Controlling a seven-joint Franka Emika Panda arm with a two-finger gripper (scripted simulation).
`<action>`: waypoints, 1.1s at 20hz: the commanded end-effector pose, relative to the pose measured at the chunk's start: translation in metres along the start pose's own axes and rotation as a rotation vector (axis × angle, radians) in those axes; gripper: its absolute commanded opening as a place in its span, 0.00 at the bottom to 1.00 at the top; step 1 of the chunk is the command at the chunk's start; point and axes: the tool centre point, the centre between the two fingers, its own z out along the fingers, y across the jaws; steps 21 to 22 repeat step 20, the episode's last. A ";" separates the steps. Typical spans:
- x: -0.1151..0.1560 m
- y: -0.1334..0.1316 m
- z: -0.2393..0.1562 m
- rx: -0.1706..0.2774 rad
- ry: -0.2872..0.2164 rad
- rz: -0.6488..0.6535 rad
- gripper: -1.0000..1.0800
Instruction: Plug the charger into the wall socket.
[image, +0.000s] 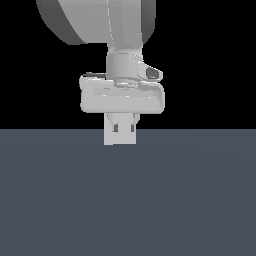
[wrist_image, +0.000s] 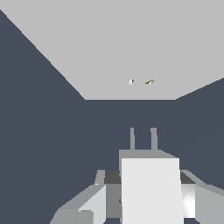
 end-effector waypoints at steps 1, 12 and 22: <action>0.004 0.000 0.000 0.000 0.000 0.000 0.00; 0.038 0.000 0.005 0.000 0.000 0.000 0.00; 0.047 0.000 0.007 0.000 0.000 0.000 0.00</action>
